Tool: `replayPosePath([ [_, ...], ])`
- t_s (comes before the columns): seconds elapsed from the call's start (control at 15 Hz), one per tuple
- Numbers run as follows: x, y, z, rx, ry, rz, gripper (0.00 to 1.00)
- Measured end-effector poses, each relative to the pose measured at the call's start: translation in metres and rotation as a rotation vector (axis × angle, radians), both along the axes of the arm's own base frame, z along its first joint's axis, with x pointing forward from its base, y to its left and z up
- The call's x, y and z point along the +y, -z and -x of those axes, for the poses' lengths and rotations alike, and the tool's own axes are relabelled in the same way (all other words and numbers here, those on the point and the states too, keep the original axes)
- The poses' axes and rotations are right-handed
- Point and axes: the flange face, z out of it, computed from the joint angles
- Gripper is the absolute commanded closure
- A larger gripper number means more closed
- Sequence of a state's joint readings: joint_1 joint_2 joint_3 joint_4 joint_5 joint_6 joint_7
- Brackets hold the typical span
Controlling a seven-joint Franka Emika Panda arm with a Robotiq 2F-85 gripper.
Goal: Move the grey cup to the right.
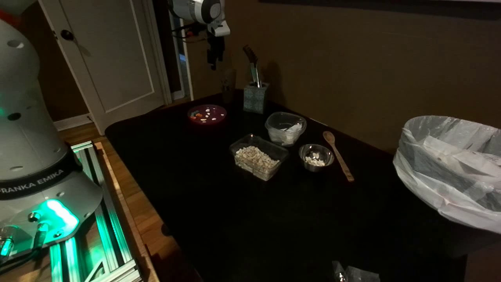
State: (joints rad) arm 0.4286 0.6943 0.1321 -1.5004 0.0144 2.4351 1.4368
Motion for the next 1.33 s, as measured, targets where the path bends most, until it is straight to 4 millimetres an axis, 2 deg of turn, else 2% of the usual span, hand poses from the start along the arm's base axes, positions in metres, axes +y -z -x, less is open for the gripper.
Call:
replayPosePath([
  [0.07,0.004,0.005,-0.003,-0.020,-0.001,0.001,0.36],
  [0.13,0.006,0.009,-0.006,-0.036,0.002,0.004,0.38],
  [0.2,0.008,0.013,-0.009,-0.047,0.008,0.009,0.46],
  [0.33,0.009,0.022,-0.015,-0.056,0.021,0.022,0.54],
  [0.6,0.010,0.040,-0.025,-0.061,0.041,0.037,0.48],
  [0.67,0.010,0.044,-0.027,-0.062,0.045,0.039,0.54],
  [0.73,0.011,0.047,-0.029,-0.064,0.048,0.039,0.55],
  [0.8,0.012,0.049,-0.031,-0.065,0.050,0.040,0.75],
  [0.93,0.013,0.053,-0.033,-0.068,0.053,0.041,0.80],
  [1.13,0.017,0.056,-0.036,-0.074,0.054,0.039,1.00],
  [1.33,0.019,0.056,-0.037,-0.074,0.059,0.042,0.98],
])
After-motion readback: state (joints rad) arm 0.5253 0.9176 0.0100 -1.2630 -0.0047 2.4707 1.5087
